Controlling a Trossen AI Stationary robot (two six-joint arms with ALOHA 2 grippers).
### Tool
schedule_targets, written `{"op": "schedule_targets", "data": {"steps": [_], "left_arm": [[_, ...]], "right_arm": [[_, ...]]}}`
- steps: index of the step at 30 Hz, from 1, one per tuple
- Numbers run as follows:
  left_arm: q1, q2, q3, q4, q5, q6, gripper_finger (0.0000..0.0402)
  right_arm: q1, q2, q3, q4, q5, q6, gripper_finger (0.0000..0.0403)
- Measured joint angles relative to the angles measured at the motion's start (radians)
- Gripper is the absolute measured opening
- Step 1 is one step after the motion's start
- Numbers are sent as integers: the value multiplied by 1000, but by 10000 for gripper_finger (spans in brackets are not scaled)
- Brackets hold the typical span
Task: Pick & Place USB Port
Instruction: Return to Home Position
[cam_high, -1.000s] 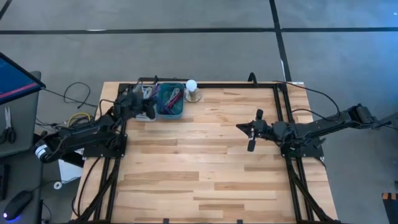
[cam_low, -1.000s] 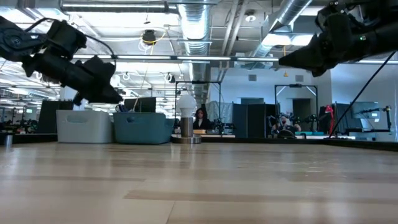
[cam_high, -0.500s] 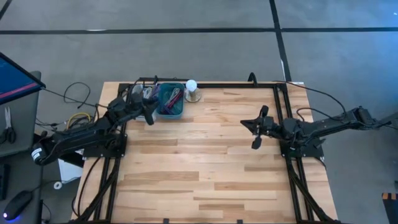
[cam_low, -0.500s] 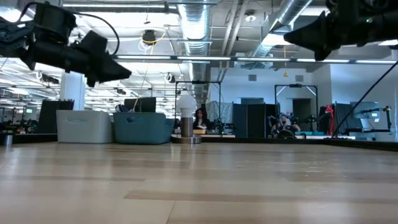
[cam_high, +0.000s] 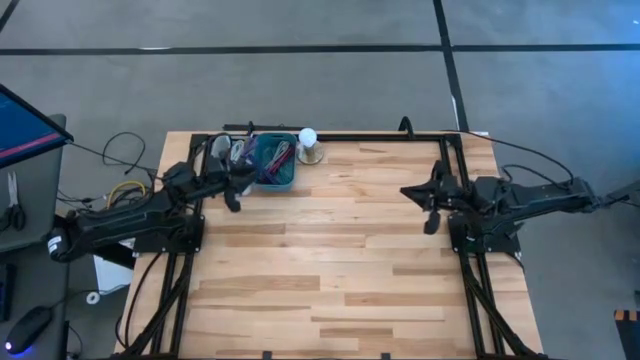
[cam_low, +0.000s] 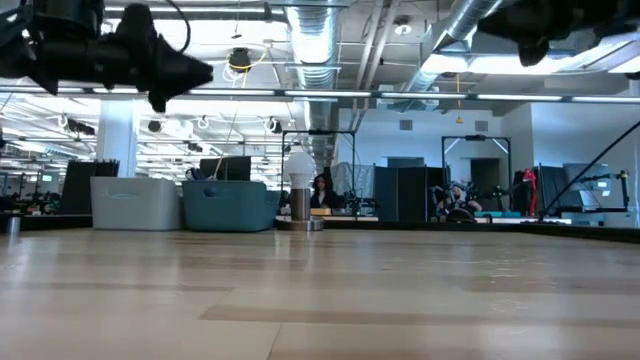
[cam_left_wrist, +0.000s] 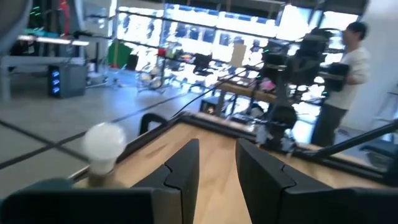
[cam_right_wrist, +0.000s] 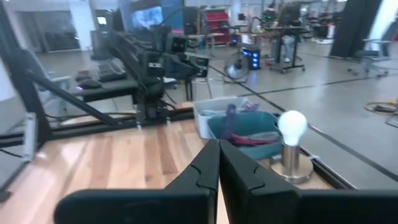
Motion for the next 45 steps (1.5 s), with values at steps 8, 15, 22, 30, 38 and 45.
{"op": "schedule_targets", "data": {"steps": [8, 15, 22, 30, 38, 45], "left_arm": [[-154, 0, 86, 0, 1, 93, 104], [-310, -73, 105, 0, 45, 138, 104], [-404, -166, 105, -14, 41, 156, 104], [-499, -276, 105, -83, 79, 131, 104], [-578, -367, 124, -101, 121, 131, 104], [-586, -400, 233, -249, 187, 131, 104]], "right_arm": [[12, -59, 87, -127, -33, -14, 3], [73, -233, 90, -218, -55, -35, 3], [117, -358, 91, -281, -55, -26, 3], [148, -418, 91, -291, -55, -60, 3], [157, -437, 91, -278, -55, -97, 3], [157, -437, 90, -276, -55, -129, 3]]}}
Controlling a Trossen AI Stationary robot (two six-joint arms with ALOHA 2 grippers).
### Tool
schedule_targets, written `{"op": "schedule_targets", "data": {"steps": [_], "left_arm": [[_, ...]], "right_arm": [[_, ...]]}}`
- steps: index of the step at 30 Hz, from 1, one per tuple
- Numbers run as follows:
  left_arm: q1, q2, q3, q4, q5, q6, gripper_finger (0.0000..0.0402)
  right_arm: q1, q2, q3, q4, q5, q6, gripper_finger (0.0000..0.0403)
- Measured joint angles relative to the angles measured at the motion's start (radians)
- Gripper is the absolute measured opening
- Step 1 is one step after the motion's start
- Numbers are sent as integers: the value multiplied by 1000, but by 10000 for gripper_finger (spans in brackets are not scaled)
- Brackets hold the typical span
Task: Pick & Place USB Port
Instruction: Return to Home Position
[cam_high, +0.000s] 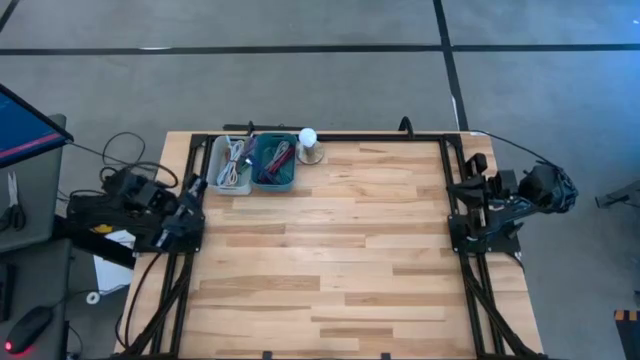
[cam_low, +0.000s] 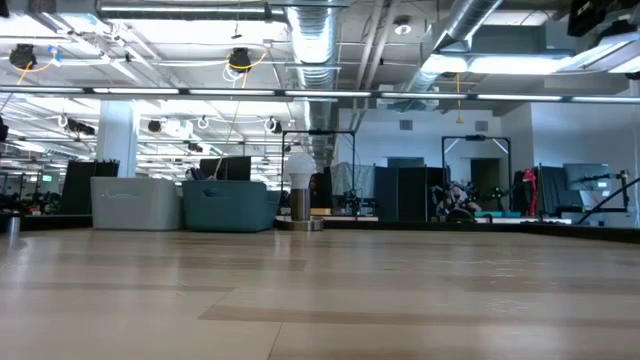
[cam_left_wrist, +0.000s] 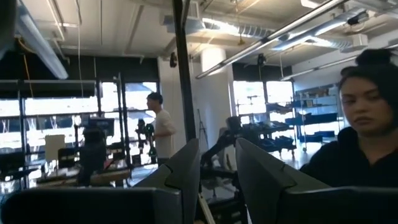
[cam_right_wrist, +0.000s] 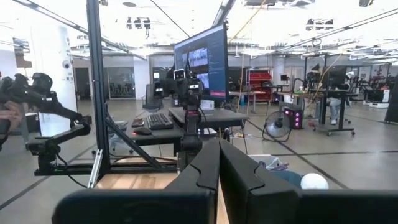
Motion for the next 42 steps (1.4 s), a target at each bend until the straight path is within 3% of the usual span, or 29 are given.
{"op": "schedule_targets", "data": {"steps": [4, 10, 17, 21, 29, 33, 39, 42], "left_arm": [[0, 0, 56, -84, 18, 3, 104], [0, 0, 88, -82, 100, 4, 104], [0, 2, 68, -86, 95, 47, 104], [0, 1, 116, -89, 92, 16, 104], [0, 0, 279, -313, 93, 70, 104], [1, 0, 240, -314, 83, 76, 104], [0, 2, 93, -281, -56, 76, 104], [1, 1, 26, -240, -52, 86, 104]], "right_arm": [[0, 0, 0, -5, -11, -14, 3], [0, 0, 0, -5, -22, -14, 3], [0, 0, 0, 0, -22, -26, 3], [0, -1, 0, 10, -22, -37, 3], [0, -1, 0, 8, -24, -21, 3], [0, -1, 0, 9, -24, -21, 3], [0, -1, 0, 8, -25, -21, 3], [0, -1, 0, 0, -25, -21, 3]]}}
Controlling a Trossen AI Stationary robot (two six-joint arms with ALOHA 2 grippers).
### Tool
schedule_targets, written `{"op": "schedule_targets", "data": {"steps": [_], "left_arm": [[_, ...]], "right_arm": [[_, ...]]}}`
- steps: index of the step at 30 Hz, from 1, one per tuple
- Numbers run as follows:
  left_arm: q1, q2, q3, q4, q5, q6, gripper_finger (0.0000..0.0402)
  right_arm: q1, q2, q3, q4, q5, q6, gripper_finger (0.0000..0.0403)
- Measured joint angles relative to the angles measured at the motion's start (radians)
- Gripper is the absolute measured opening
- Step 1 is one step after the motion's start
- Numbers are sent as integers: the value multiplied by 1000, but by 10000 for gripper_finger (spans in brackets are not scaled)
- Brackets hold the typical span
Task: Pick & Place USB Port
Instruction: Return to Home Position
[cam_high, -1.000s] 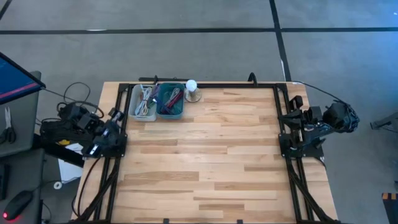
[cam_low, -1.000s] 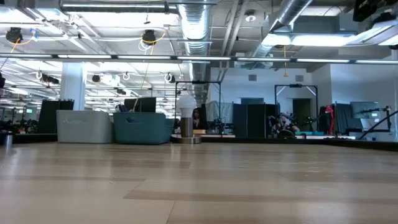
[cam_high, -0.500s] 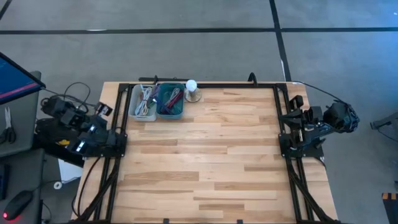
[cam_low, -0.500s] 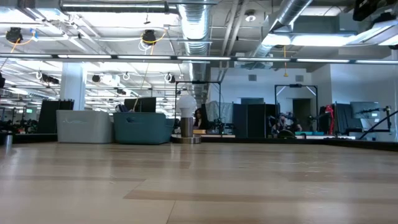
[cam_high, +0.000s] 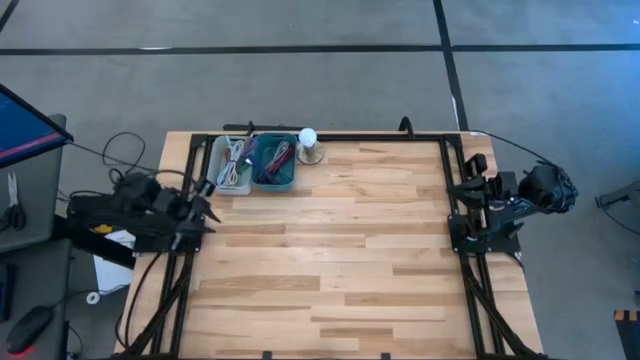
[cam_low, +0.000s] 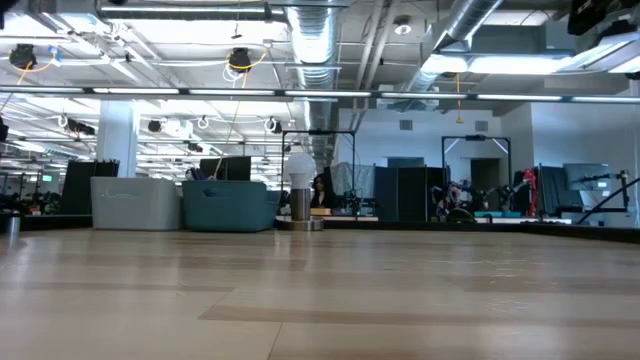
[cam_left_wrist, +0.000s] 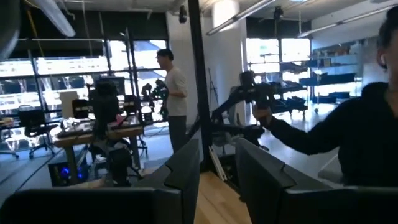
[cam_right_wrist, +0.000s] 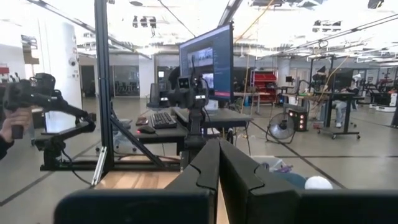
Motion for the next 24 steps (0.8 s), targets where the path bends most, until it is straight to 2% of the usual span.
{"op": "schedule_targets", "data": {"steps": [3, 12, 16, 21, 24], "left_arm": [[0, 0, -54, 16, 31, 20, 104], [0, -1, -210, 56, 30, 64, 104], [0, -1, -293, 128, -7, 64, 104], [0, -1, -407, 312, -62, 76, 104], [0, 2, -412, 313, -76, 71, 104]], "right_arm": [[0, 0, 0, -26, -1, 0, 3], [0, 0, -11, -41, -1, 3, 3], [0, 0, -11, -26, -1, 3, 3], [0, 0, -11, -26, -1, 3, 3], [0, 0, -11, -26, -1, 3, 3]]}}
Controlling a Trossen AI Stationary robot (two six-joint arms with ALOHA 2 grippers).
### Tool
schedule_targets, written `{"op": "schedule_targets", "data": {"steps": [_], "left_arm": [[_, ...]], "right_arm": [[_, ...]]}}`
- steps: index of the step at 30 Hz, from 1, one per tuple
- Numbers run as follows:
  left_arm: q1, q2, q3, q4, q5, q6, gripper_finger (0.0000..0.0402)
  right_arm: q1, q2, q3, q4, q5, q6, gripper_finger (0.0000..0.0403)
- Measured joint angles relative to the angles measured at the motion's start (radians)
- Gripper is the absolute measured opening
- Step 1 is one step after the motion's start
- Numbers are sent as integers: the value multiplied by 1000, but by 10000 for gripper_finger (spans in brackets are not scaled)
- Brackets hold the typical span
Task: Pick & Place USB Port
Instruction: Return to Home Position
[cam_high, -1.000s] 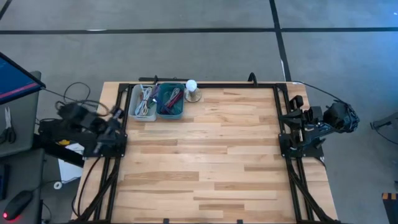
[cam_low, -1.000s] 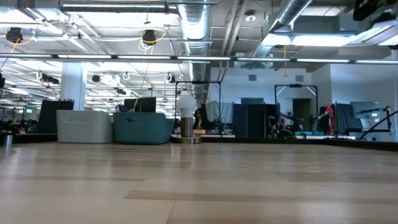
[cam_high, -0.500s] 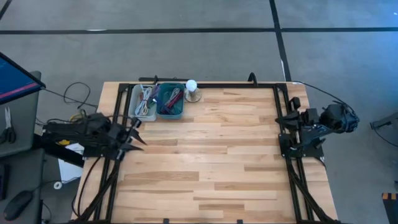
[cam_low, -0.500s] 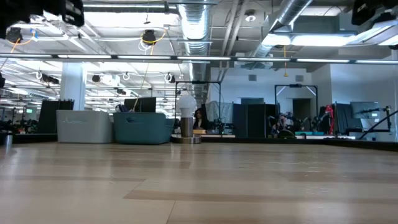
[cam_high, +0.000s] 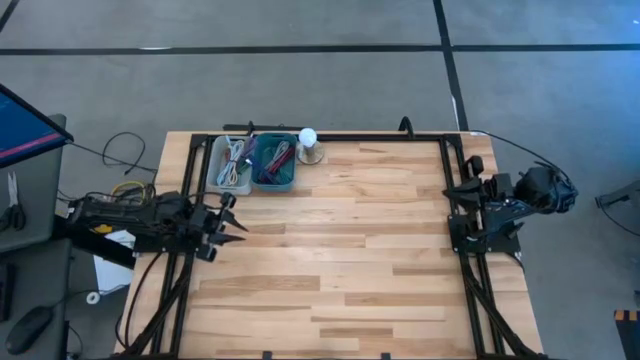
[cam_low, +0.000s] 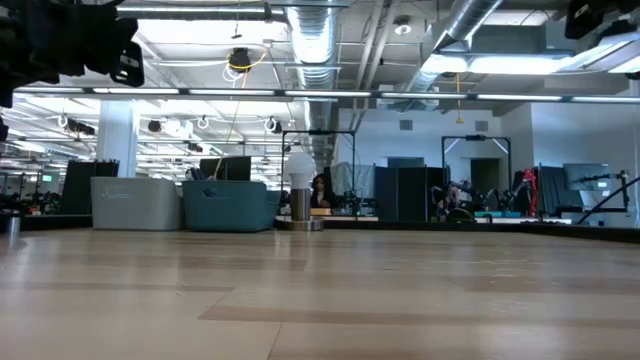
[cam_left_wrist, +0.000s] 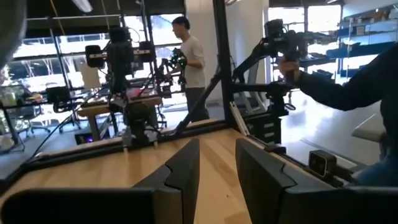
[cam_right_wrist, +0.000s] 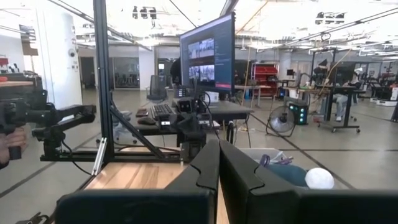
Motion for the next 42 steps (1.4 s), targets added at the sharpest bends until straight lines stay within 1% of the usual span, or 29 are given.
{"op": "schedule_targets", "data": {"steps": [3, 7, 8, 12, 16, 19, 26, 37, 42], "left_arm": [[0, 1, 0, -2, -16, 7, 104], [0, 1, 0, -47, -140, 19, 104], [1, 2, 0, -52, -153, 19, 104], [0, 4, 0, -58, -154, 19, 104], [0, 4, 0, -61, -154, 19, 104], [0, 4, 0, -61, -154, 19, 104], [0, 4, 1, -64, -154, 15, 104], [0, 4, 1, -66, -154, 11, 104], [0, 4, 1, -70, -154, 3, 104]], "right_arm": [[0, 0, 0, 0, 0, 0, 3], [0, 0, -1, -3, 0, -7, 3], [0, 0, -1, -3, 0, -13, 3], [0, 0, -3, -2, 0, -30, 3], [0, 0, -59, 36, 0, -48, 3], [0, 0, -133, 101, 1, -55, 3], [0, -1, -289, 319, 3, -82, 3], [0, -1, -417, 454, 4, -81, 3], [0, -1, -462, 483, 4, -55, 3]]}}
